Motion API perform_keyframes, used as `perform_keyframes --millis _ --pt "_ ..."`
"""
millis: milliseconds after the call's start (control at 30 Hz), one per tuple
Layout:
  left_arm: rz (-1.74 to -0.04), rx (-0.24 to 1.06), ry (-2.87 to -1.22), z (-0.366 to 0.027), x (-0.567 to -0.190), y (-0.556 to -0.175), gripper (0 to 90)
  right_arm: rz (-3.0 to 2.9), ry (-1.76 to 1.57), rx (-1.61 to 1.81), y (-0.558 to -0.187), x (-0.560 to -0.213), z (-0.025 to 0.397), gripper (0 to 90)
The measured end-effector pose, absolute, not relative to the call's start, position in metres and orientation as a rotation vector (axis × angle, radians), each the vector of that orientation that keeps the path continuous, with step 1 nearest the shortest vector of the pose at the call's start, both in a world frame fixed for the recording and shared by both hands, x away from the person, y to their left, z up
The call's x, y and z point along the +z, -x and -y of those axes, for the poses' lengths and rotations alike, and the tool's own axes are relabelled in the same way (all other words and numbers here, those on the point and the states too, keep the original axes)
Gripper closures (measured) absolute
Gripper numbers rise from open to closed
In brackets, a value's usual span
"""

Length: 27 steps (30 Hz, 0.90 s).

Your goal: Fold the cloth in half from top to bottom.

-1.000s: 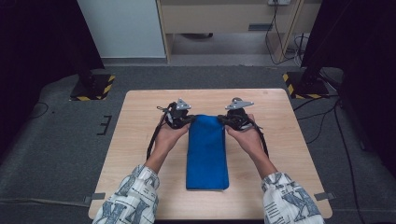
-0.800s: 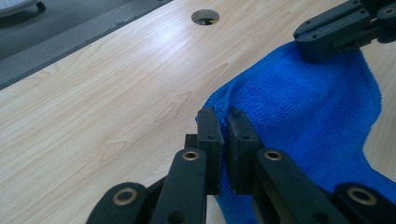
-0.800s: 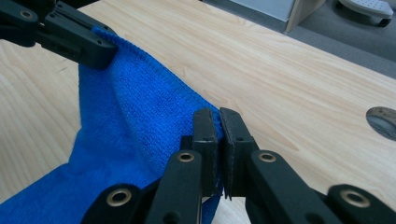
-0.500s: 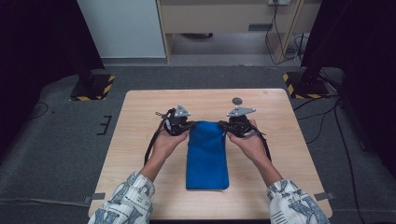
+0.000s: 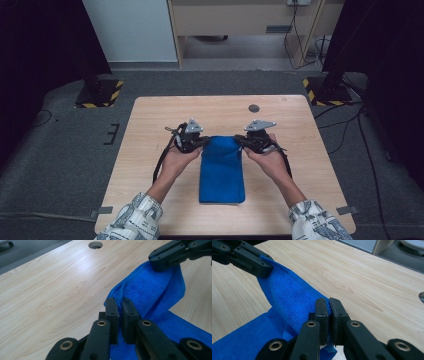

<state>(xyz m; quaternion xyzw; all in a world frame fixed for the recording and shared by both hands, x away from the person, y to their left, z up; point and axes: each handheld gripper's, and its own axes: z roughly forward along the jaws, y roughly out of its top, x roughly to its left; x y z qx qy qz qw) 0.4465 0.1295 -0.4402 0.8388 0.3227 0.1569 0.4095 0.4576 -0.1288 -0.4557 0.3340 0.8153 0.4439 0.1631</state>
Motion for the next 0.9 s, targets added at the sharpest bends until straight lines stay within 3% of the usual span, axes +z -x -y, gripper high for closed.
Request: perform_keyframes --millis 900 --pt "-0.764 0.359 -2.123 -0.137 -0.444 -0.413 84.7 -2.365 -0.886 1.307 -0.425 -0.461 0.128 85.4"
